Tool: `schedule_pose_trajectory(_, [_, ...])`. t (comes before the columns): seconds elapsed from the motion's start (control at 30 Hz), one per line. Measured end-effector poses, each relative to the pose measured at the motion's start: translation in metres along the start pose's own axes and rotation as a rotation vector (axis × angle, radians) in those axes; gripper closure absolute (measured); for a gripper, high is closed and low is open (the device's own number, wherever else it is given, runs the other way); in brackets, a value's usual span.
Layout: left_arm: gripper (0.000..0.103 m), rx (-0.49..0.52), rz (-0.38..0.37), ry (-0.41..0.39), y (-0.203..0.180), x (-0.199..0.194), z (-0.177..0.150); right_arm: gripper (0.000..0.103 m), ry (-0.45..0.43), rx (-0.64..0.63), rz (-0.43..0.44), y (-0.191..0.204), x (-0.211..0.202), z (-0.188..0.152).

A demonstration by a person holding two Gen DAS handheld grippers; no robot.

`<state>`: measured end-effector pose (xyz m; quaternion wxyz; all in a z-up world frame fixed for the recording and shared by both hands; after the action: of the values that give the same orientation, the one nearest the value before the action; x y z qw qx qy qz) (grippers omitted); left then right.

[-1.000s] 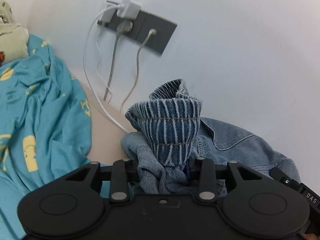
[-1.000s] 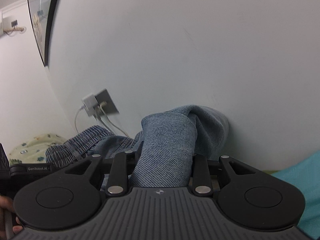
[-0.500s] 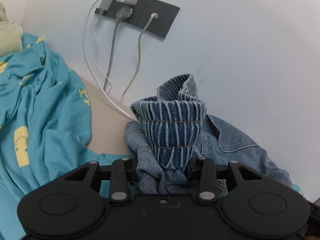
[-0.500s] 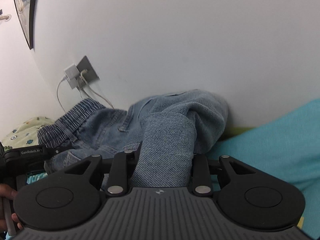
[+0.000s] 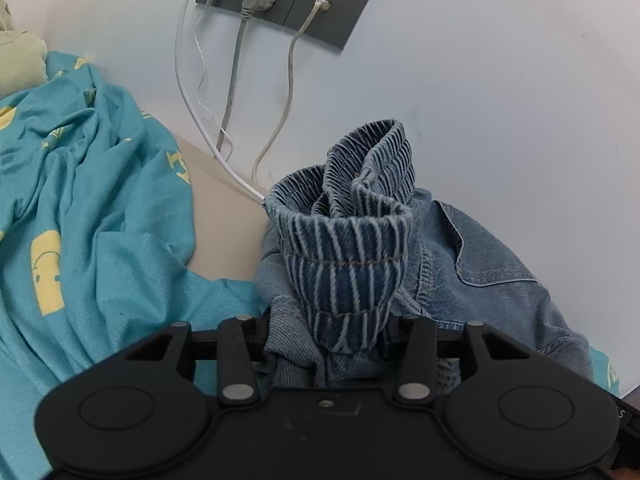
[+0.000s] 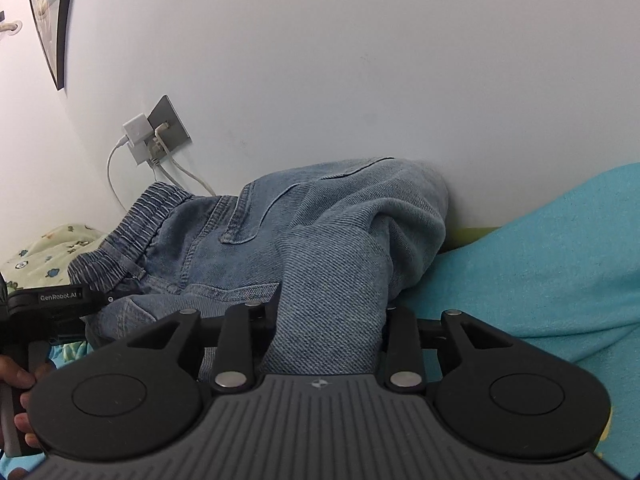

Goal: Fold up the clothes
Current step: 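Lower the folded jeans onto the bed beside the wall with both grippers, then open both grippers to release the jeans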

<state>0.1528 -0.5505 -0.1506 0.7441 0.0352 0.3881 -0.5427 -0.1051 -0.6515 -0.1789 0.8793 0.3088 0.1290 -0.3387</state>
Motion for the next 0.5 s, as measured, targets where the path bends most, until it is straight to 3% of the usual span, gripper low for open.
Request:
schedule_pose_trajectory(0.23, [0.039, 0.032, 0.083, 0.025, -0.007, -0.011, 0.001, 0.067, 0.041, 0.022, 0.01, -0.008, -0.005, 0.002])
schedule_pose_trajectory(0.4, [0.025, 0.06, 0.102, 0.0, -0.015, -0.025, 0.007, 0.062, 0.074, 0.033, 0.0, -0.01, -0.008, 0.004])
schedule_pose_trajectory(0.5, [0.023, 0.079, 0.109, -0.029, -0.021, -0.038, 0.011, 0.048, 0.086, 0.037, -0.034, -0.012, -0.011, 0.005])
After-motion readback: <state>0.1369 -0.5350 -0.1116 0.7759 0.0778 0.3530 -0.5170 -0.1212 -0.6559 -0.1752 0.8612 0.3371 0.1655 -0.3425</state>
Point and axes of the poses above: each gripper's, at about its wrist camera, not at the fingertips, and x roughly the way its jaws point, y to its left, z to its top, the point moved 6 cm from there along x, roughly the way its jaws point, and after that the axes turned 2 degrees about y, right-handed, at the moved point
